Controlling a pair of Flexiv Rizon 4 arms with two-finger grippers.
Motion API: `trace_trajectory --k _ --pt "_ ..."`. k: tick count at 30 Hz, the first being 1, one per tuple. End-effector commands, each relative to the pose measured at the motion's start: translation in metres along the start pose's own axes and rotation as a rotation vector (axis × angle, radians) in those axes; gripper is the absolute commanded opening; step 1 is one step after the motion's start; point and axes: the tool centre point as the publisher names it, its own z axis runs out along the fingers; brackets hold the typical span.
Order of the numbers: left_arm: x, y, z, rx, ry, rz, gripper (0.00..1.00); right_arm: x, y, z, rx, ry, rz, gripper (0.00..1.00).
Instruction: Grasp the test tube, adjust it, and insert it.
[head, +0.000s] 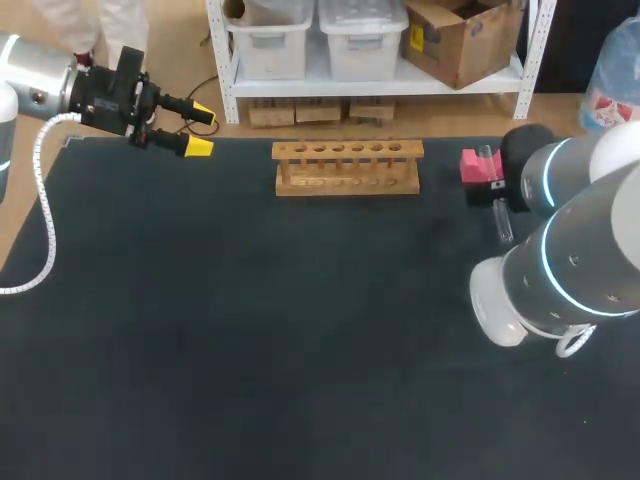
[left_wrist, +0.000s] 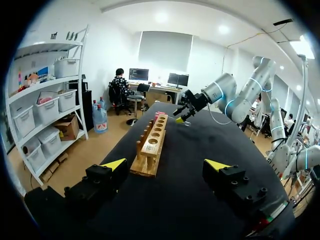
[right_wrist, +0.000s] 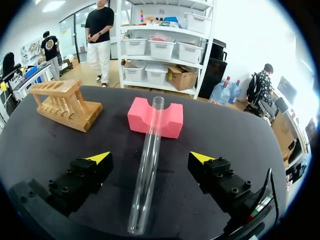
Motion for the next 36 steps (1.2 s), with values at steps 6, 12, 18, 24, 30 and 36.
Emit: trace_trajectory --k 6,12,18,24,30,36 --pt "0.001 -0.001 0.000 -0.002 -0.001 0.002 1.00 0.003 -0.002 0.013 -0.081 0.008 0.001 0.87" --pt "0.001 -0.001 0.000 -0.002 -0.001 0.002 1.00 0.005 0.000 0.018 -0.086 0.025 -0.003 0.47" --pt "0.001 -0.001 0.000 -0.002 -0.001 0.002 1.00 0.007 0.000 0.021 -0.091 0.042 0.003 0.40" --pt "0.001 -0.001 0.000 -0.002 -0.001 0.002 1.00 0.009 0.000 0.021 -0.089 0.053 0.011 0.36" --pt "0.001 -0.001 0.000 -0.002 -0.001 0.002 1.00 0.010 -0.002 0.020 -0.076 0.065 0.012 0.35" --pt "0.001 -0.001 0.000 -0.002 -0.001 0.002 1.00 0.009 -0.003 0.018 -0.071 0.073 0.007 0.33"
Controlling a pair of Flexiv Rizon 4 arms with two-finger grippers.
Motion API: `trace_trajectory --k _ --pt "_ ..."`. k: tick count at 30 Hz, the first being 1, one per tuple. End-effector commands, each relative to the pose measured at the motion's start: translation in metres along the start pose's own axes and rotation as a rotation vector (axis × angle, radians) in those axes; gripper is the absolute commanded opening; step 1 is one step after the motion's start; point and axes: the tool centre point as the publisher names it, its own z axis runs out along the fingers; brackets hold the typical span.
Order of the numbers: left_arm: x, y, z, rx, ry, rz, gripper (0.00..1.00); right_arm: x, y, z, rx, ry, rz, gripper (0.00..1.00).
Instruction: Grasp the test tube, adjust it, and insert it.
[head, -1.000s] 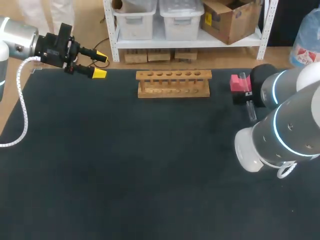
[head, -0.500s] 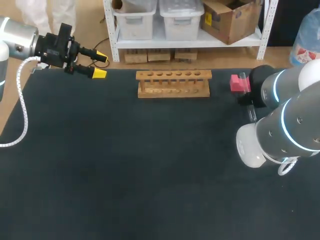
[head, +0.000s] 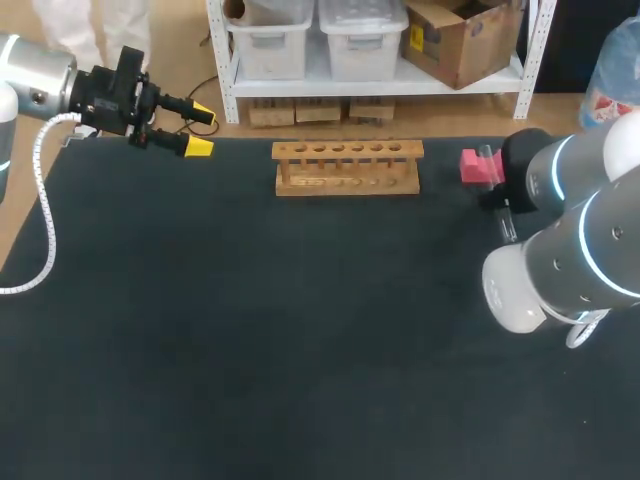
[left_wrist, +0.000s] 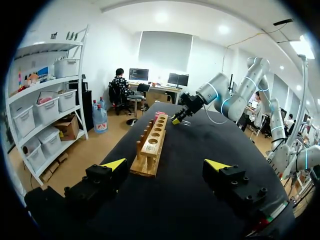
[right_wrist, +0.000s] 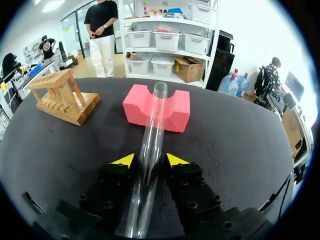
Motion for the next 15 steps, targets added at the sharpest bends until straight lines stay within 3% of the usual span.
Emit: trace_trajectory --k 1,2,3,5,15 --pt "0.0007 -0.0005 0.0002 -0.002 -0.001 0.002 1.00 -0.0016 0.0000 -0.0033 -0.002 0.010 0.000 0.31" --pt "0.0007 -0.0005 0.0002 -0.002 -0.001 0.002 1.00 -0.0019 0.0004 -0.0038 -0.001 0.014 -0.001 0.28" --pt "0.0007 -0.0005 0.0002 -0.002 -0.001 0.002 1.00 -0.0021 0.0006 -0.0042 0.000 0.016 -0.001 0.14" --pt "0.0007 -0.0005 0.0002 -0.002 -0.001 0.002 1.00 -0.0027 0.0006 -0.0054 0.003 0.018 -0.001 0.02" --pt "0.0007 -0.0005 0.0002 -0.002 -0.001 0.002 1.00 -0.0039 0.0015 -0.0111 0.033 0.024 0.031 0.00"
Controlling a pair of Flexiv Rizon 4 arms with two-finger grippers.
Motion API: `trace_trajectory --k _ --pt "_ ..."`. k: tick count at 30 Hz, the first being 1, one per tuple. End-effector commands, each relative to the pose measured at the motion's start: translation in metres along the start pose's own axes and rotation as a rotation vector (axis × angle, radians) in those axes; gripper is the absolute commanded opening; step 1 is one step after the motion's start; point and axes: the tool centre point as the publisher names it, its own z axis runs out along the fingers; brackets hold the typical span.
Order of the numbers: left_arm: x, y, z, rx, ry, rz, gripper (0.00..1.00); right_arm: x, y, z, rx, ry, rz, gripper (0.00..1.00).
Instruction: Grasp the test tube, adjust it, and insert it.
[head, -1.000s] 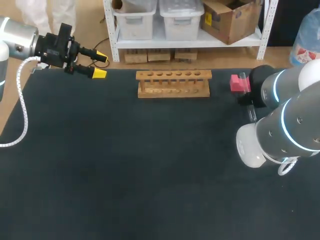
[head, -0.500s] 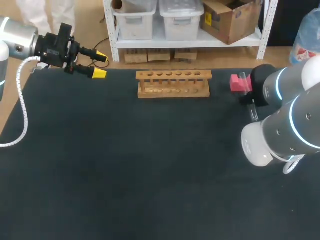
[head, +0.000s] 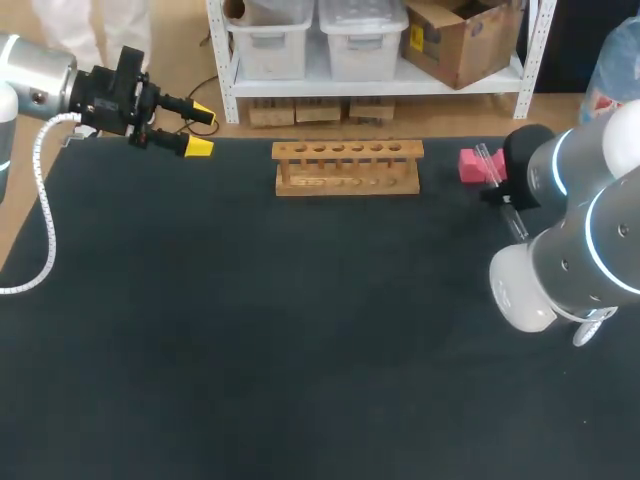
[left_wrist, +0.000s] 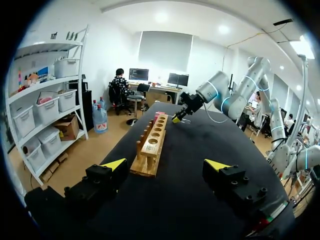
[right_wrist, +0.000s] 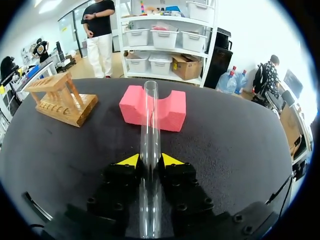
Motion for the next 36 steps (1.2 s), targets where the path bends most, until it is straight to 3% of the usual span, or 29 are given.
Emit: trace_trajectory --k 1,12,24,36 --pt "0.001 -0.001 0.000 -0.002 -0.001 0.002 1.00 -0.003 0.004 -0.007 0.026 -0.001 0.013 0.00" --pt "0.001 -0.001 0.000 -0.002 -0.001 0.002 1.00 -0.018 0.018 -0.042 0.076 -0.036 0.060 0.00" --pt "0.001 -0.001 0.000 -0.002 -0.001 0.002 1.00 -0.036 0.064 -0.080 0.130 -0.064 0.102 0.00" --pt "0.001 -0.001 0.000 -0.002 -0.001 0.002 1.00 -0.063 0.117 -0.073 0.050 -0.114 0.110 0.00"
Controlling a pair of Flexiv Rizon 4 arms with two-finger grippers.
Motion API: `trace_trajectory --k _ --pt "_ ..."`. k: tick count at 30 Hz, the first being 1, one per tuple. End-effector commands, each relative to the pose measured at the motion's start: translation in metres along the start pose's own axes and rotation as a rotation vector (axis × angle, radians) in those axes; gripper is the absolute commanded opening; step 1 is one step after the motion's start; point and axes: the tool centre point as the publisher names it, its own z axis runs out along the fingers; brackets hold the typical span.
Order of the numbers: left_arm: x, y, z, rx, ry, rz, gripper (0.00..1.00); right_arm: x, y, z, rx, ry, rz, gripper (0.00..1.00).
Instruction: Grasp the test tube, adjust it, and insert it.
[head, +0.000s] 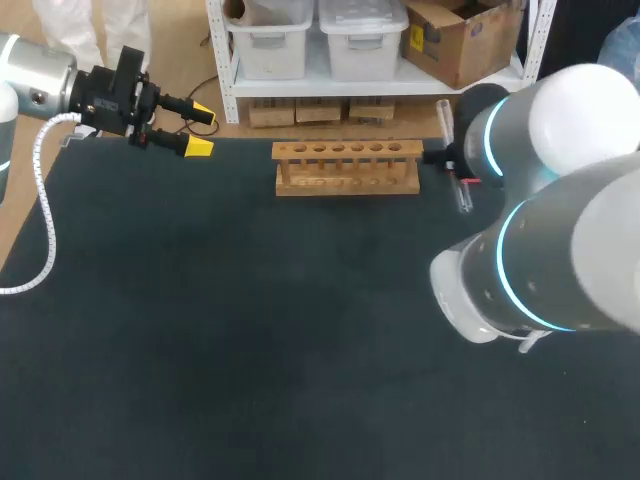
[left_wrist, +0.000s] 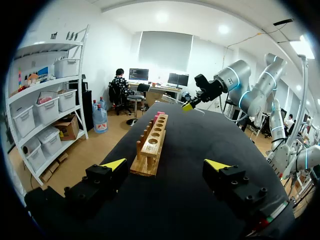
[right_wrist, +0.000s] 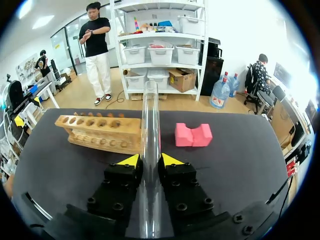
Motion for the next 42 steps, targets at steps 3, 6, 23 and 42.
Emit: trace_trajectory --k 3,6,23,42 --pt "0.001 -0.001 0.000 -0.002 -0.001 0.002 1.00 -0.005 0.023 0.013 -0.015 -0.006 0.007 0.00" --pt "0.001 -0.001 0.000 -0.002 -0.001 0.002 1.00 -0.007 0.035 0.015 -0.046 -0.009 0.013 0.00" --pt "0.001 -0.001 0.000 -0.002 -0.001 0.002 1.00 -0.011 0.082 0.036 -0.165 0.012 -0.005 0.00" --pt "0.001 -0.001 0.000 -0.002 -0.001 0.002 1.00 0.001 0.088 0.057 -0.119 0.085 -0.009 0.00"
